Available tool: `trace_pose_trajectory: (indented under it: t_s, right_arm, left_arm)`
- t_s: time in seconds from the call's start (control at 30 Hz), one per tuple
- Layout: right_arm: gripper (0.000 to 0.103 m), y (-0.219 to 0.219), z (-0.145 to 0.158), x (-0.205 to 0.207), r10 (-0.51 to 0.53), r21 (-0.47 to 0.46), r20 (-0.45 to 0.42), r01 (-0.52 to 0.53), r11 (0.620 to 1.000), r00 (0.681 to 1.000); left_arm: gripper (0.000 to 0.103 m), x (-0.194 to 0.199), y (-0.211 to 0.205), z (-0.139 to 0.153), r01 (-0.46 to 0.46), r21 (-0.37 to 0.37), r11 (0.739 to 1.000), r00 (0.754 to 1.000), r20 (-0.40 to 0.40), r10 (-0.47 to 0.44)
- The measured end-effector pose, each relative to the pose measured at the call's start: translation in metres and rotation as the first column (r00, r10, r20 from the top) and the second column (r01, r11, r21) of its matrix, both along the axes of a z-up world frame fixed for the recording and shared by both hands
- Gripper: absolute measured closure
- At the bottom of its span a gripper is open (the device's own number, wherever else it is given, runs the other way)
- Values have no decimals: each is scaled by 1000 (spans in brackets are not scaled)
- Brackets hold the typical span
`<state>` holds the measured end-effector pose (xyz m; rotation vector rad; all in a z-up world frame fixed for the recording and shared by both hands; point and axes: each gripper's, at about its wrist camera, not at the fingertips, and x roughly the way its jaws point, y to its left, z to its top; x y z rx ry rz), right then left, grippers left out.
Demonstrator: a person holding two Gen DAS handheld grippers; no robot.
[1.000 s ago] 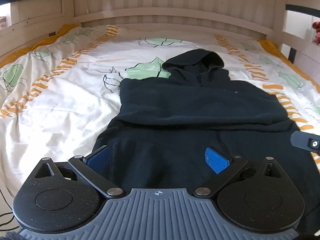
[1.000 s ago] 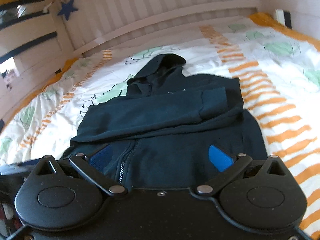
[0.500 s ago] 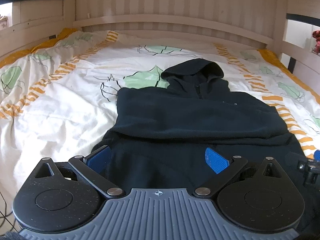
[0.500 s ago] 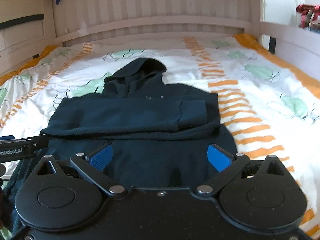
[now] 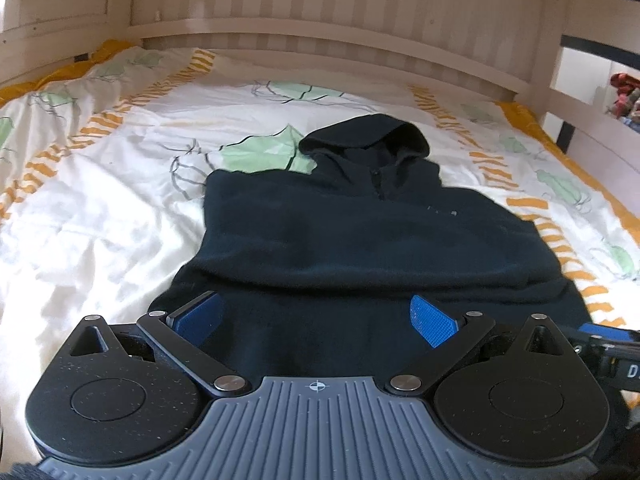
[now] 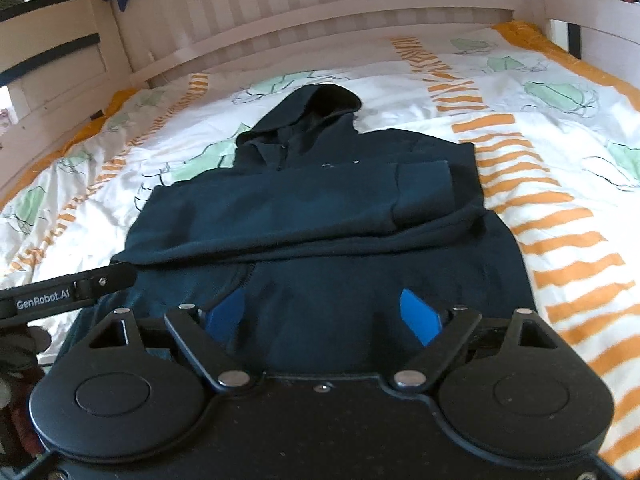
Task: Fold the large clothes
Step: 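Move both tools toward the hood of the navy hoodie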
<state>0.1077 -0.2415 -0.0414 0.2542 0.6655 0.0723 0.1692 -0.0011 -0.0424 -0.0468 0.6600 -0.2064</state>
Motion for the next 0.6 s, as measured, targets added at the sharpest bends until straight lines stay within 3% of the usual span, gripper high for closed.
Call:
trace_pose_trajectory:
  t_s: [0.17,0.6]
  right_arm:
    - [17,-3,7,28,18,8,-9,-18,1000,1000]
    - [12,-14,20,95,31,27,-16,-31,999,999]
  left_arm:
    - [1,25,3,12,12,-29,999,1000,4,-12]
    - [1,90,5,27,42,-12,999,999,16,-42]
